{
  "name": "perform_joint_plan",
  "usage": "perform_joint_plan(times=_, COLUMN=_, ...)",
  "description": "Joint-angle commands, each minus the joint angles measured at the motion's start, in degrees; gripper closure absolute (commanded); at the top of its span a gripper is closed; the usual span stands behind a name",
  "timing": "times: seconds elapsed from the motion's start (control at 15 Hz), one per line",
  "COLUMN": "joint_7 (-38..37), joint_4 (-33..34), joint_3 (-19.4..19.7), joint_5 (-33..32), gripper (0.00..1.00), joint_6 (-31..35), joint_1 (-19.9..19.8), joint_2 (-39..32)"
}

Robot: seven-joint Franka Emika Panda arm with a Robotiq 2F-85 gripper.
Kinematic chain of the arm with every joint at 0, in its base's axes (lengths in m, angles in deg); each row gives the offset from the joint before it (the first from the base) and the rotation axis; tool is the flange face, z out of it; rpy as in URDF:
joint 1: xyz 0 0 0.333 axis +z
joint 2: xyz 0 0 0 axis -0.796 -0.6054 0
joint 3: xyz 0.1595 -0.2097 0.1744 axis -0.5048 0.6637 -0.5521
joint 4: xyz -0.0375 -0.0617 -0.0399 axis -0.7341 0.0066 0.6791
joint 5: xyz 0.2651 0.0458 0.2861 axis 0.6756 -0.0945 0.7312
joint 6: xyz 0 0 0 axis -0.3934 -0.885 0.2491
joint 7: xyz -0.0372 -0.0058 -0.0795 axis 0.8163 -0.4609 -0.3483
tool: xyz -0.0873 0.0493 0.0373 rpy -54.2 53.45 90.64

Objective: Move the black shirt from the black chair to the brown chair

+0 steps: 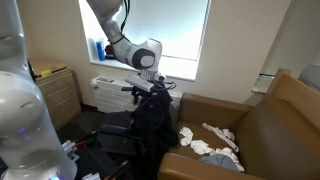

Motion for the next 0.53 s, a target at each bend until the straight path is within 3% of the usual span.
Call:
perform_joint_plan(times=0.0, joint_7=-0.3, joint_4=0.5, joint_3=0.3, joint_5=0.0, gripper=0.00, joint_6=-0.1, joint_1=0.6, joint_2=-0.8)
perform_joint_plan(times=0.13, joint_7=-2.4, joint_4=1.2, joint_3=1.0, joint_5=-1.5, gripper=0.02, joint_6=0.3, joint_1=0.7, joint_2=-2.5)
perform_joint_plan(times=0.2, joint_7=-3.4, joint_4=1.4, joint_3=1.4, joint_5=-2.4, gripper=0.26, joint_6=0.4, joint_1=0.8, joint_2=-3.0)
perform_joint_plan(times=0.33, joint_7=-5.4, joint_4=1.5, joint_3=1.6, joint_5=-2.7, gripper=0.31, joint_6=0.2, joint_1=0.9, joint_2=-3.5)
perform_joint_plan(times=0.47, joint_7=-6.3, joint_4=1.9, joint_3=1.6, joint_5=-2.6, gripper=0.45, joint_6=-0.4, joint_1=0.9, joint_2=-3.5)
